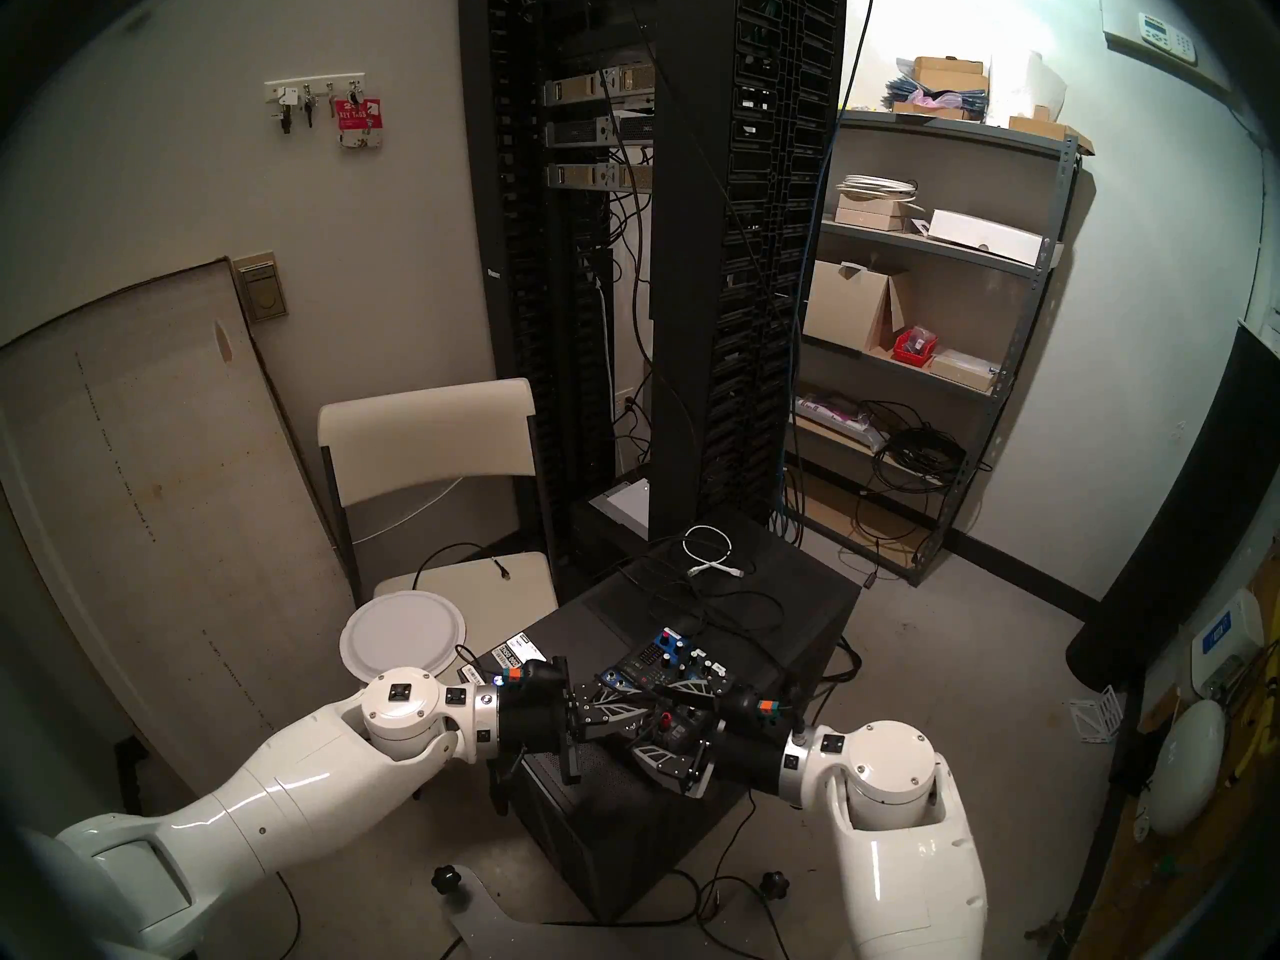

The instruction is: Insert aux cable

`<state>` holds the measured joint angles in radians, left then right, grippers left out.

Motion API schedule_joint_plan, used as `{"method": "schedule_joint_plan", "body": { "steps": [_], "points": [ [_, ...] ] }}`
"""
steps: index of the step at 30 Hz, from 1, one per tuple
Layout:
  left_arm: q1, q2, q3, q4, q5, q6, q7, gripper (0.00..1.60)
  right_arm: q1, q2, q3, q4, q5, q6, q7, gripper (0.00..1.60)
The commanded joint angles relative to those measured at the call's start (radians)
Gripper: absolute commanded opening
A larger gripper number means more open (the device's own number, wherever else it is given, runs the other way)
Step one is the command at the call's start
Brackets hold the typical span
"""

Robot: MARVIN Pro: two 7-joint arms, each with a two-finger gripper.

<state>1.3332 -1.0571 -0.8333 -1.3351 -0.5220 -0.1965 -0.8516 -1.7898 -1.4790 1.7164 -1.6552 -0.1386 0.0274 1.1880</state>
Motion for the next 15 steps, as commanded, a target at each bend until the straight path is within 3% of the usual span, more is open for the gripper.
{"method": "schedule_joint_plan", "body": {
  "steps": [1,15],
  "points": [
    [0.030,0.020,0.037,0.058,0.032,0.028,0.001,0.00,0.006,-0.006,0.001,-0.018,0.007,-0.002,0.000,1.50],
    [0.036,0.035,0.053,0.064,0.019,0.017,0.011,0.00,0.006,-0.006,0.003,-0.015,0.004,-0.003,0.003,1.51]
  ]
}}
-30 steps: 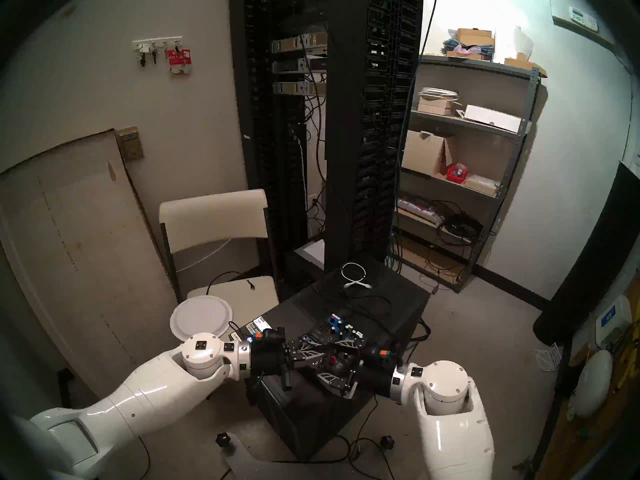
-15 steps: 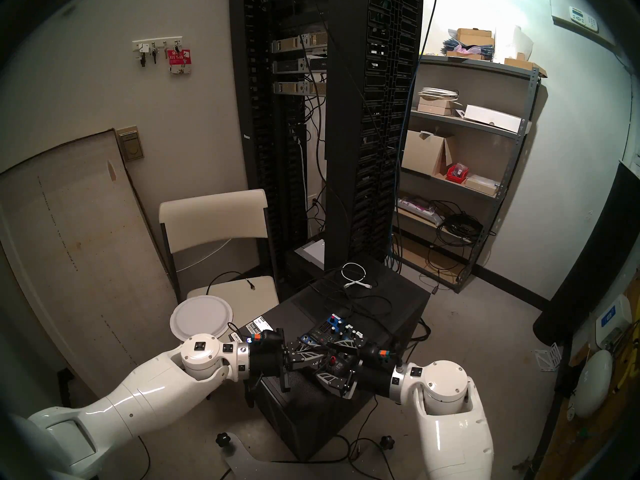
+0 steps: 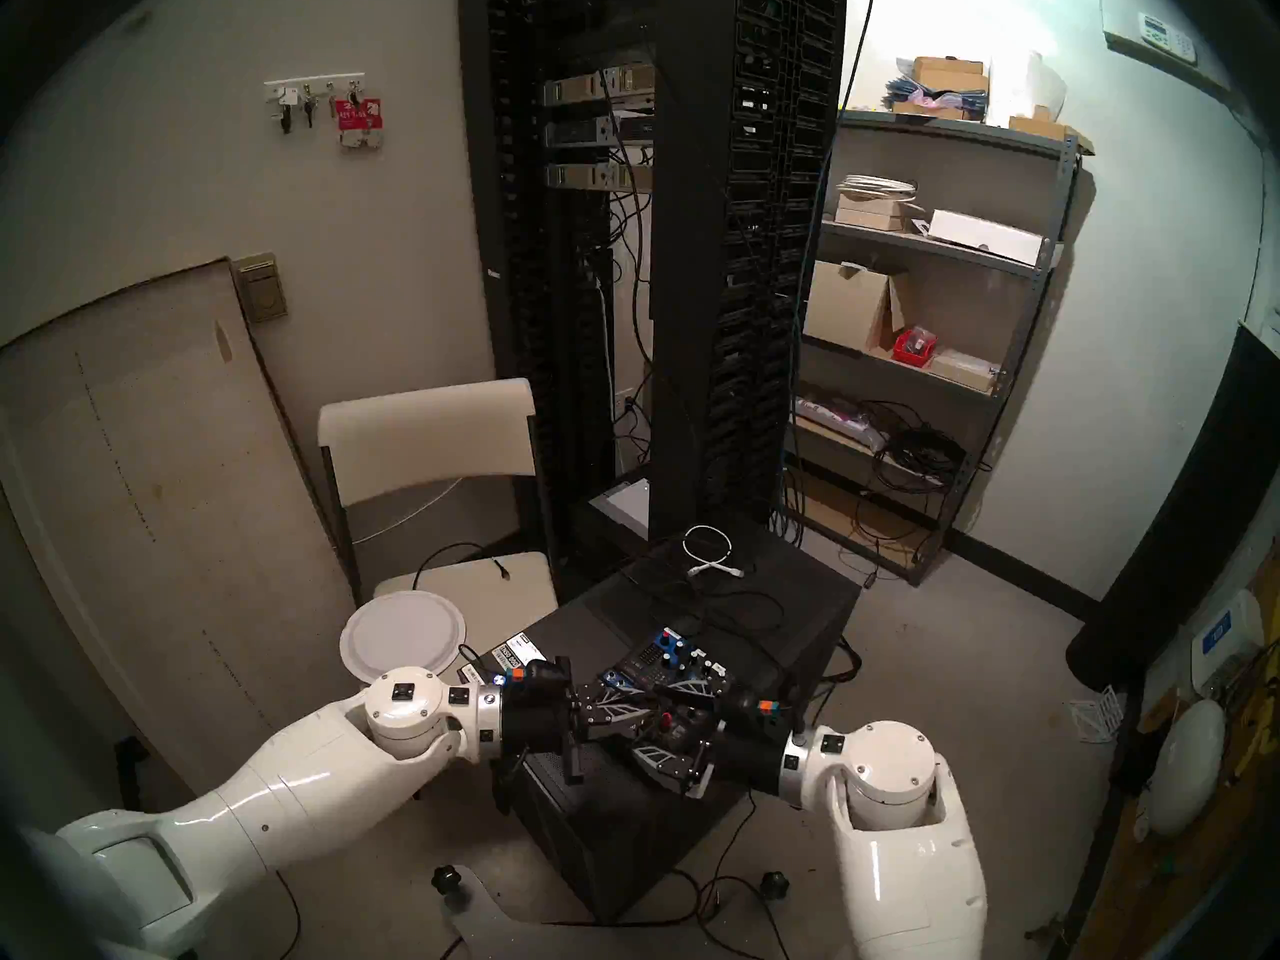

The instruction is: Insert aux cable

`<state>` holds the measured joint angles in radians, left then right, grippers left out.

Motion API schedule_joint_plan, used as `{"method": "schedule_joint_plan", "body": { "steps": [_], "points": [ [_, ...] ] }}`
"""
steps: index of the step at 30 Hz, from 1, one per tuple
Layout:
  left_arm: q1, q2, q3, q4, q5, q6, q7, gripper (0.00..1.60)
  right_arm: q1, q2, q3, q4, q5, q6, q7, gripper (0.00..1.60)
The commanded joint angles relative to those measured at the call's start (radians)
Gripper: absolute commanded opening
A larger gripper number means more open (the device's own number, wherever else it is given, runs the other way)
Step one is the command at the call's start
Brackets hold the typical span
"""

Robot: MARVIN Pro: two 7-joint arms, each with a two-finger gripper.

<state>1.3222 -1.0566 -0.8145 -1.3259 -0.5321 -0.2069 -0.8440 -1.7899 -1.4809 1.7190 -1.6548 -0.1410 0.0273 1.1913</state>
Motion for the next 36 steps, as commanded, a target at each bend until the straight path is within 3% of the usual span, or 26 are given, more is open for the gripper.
{"method": "schedule_joint_plan", "body": {
  "steps": [1,36],
  "points": [
    [0.047,0.035,0.035,0.056,0.028,0.027,0.004,0.00,0.006,-0.005,0.000,-0.015,0.006,-0.003,0.000,1.51],
    [0.040,0.060,0.095,0.115,-0.007,-0.010,0.014,0.00,0.013,-0.009,0.007,-0.012,0.001,-0.004,0.007,1.52]
  ]
}}
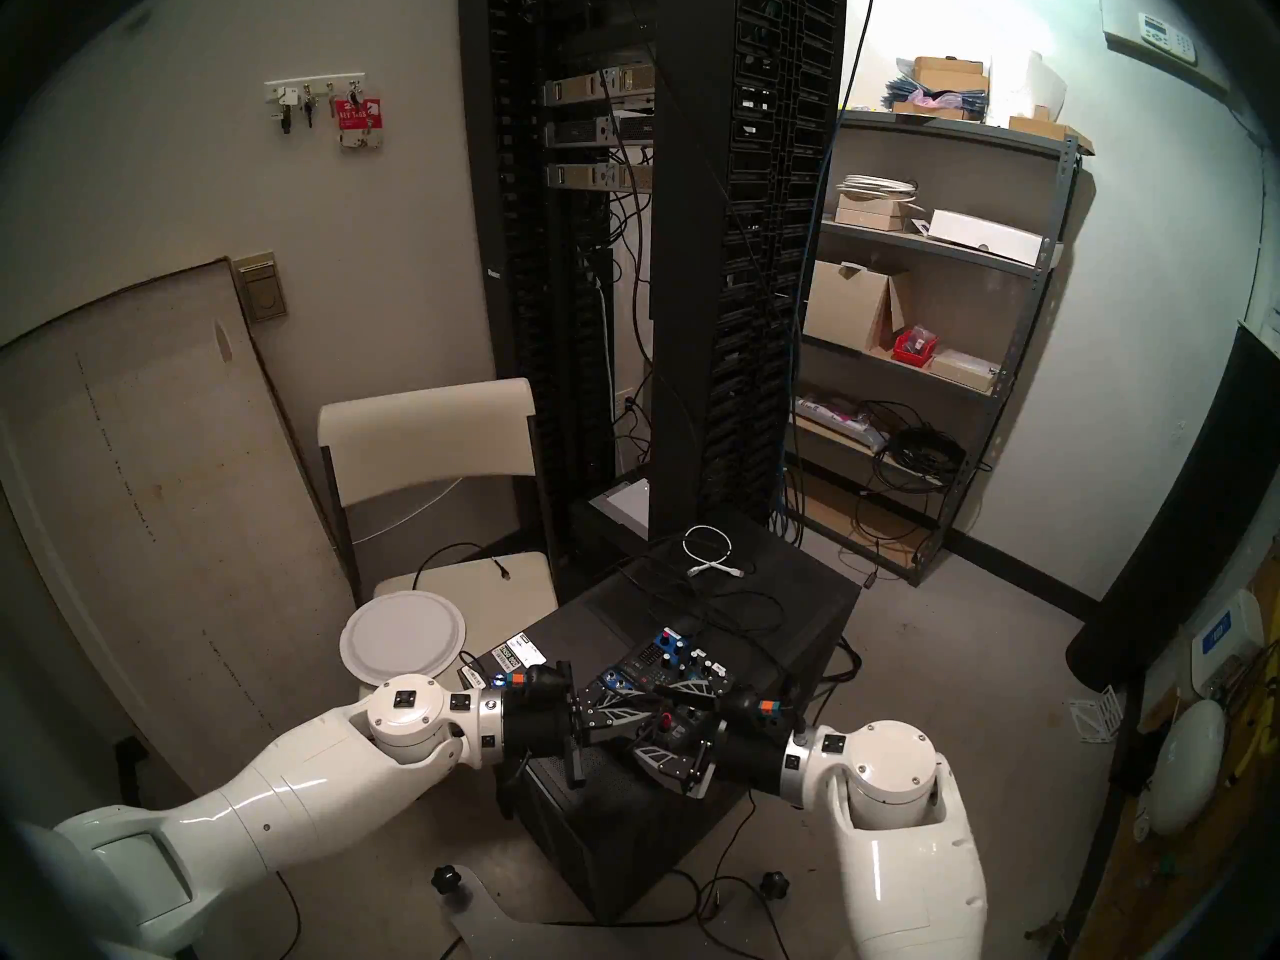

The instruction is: Insert aux cable

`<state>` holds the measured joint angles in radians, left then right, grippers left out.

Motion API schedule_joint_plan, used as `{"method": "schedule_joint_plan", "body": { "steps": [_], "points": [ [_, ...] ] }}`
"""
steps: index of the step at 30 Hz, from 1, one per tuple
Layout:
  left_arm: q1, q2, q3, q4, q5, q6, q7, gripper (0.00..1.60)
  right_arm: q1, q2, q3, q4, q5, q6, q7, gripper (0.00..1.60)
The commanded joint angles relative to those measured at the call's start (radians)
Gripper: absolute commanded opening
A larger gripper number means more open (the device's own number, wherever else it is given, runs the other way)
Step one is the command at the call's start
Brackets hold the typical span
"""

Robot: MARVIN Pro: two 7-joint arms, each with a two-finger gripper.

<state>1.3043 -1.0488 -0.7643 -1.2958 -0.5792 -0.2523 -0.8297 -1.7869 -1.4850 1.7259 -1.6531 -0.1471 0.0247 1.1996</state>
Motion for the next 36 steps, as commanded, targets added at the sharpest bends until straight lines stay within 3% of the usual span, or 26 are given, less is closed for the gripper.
{"method": "schedule_joint_plan", "body": {
  "steps": [1,15,36],
  "points": [
    [0.058,0.054,0.045,0.084,0.039,0.035,0.000,0.00,0.010,-0.005,0.001,-0.013,0.007,-0.002,-0.001,1.52],
    [0.057,0.091,0.056,0.061,0.021,0.019,0.001,0.00,0.011,-0.009,0.001,-0.010,0.003,-0.003,0.003,1.50],
    [0.037,0.093,0.095,0.075,0.008,0.011,0.005,0.00,0.006,-0.013,0.011,-0.015,0.001,-0.004,0.007,1.52]
  ]
}}
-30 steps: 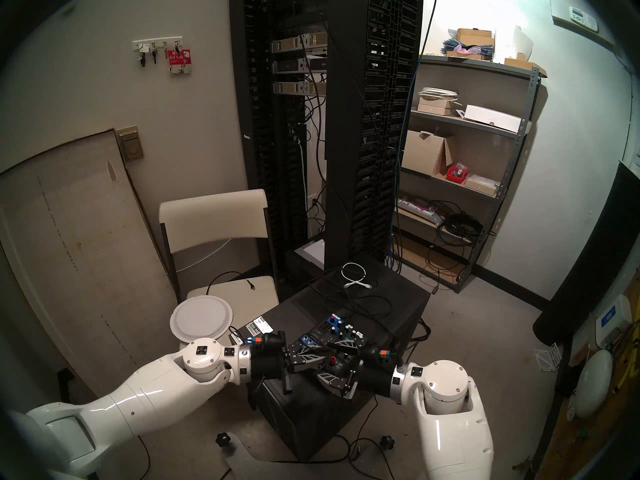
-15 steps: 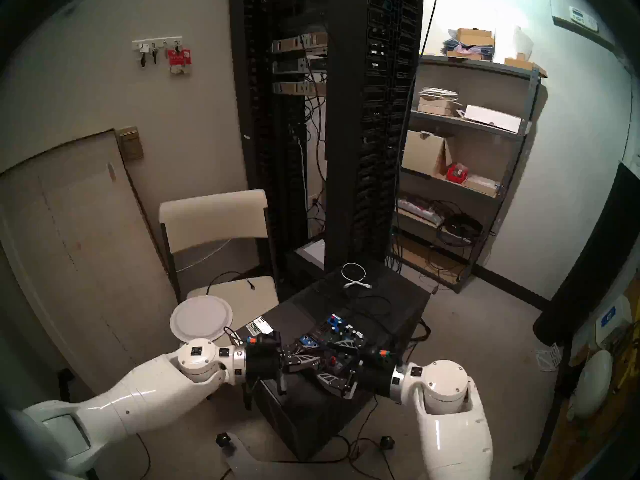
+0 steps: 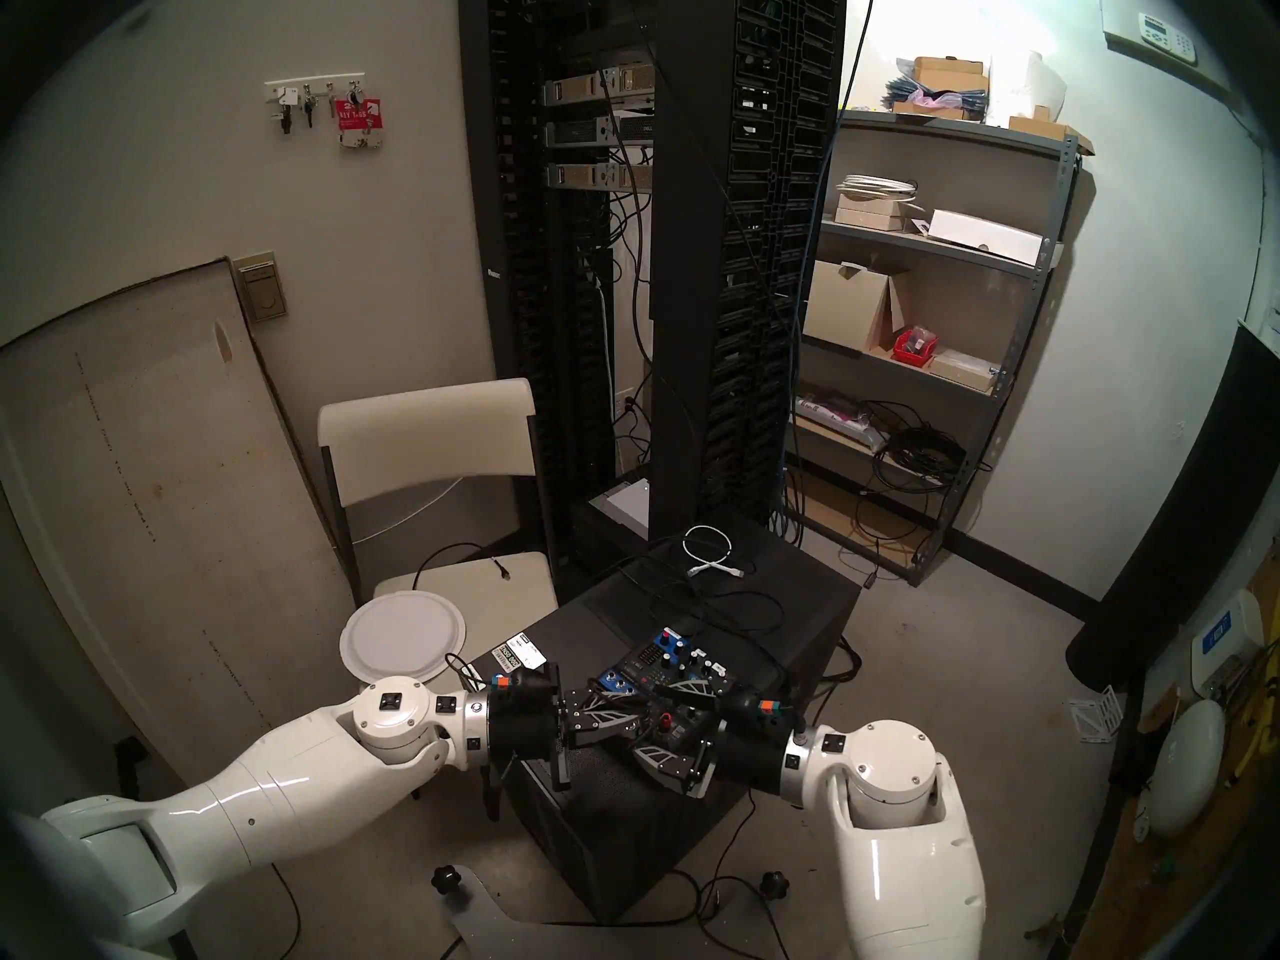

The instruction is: Insert aux cable

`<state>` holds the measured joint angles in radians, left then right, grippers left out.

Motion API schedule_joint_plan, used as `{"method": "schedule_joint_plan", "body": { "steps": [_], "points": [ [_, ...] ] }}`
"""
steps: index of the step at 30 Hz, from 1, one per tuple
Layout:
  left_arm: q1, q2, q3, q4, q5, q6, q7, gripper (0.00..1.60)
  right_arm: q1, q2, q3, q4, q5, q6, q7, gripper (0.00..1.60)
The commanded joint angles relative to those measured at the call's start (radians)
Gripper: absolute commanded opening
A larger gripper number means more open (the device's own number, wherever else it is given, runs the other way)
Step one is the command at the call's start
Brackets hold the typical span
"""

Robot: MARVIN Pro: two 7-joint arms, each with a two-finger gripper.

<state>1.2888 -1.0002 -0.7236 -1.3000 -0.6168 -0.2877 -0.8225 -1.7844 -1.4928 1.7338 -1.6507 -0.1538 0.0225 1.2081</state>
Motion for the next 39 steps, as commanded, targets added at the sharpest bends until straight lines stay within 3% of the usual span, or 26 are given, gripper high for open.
{"method": "schedule_joint_plan", "body": {
  "steps": [1,7,16,23,28,39],
  "points": [
    [0.051,0.044,0.057,0.080,0.045,0.047,-0.001,0.00,0.003,-0.006,0.003,-0.017,0.007,-0.002,-0.001,1.51],
    [0.043,0.044,0.068,0.093,0.040,0.047,0.002,0.00,0.004,-0.006,0.005,-0.016,0.006,-0.002,0.002,1.51],
    [0.036,0.042,0.088,0.115,0.030,0.038,0.002,0.00,0.007,-0.007,0.007,-0.013,0.004,-0.002,0.006,1.39],
    [0.023,0.041,0.109,0.131,0.023,0.037,-0.001,0.00,0.008,-0.009,0.010,-0.013,0.002,-0.002,0.008,1.41],
    [-0.006,0.029,0.139,0.171,0.047,0.081,-0.002,0.00,0.006,-0.012,0.014,-0.019,0.003,0.001,0.010,1.41],
    [-0.006,0.044,0.137,0.142,0.047,0.093,0.005,0.00,0.004,-0.017,0.018,-0.023,0.002,0.002,0.013,1.43]
  ]
}}
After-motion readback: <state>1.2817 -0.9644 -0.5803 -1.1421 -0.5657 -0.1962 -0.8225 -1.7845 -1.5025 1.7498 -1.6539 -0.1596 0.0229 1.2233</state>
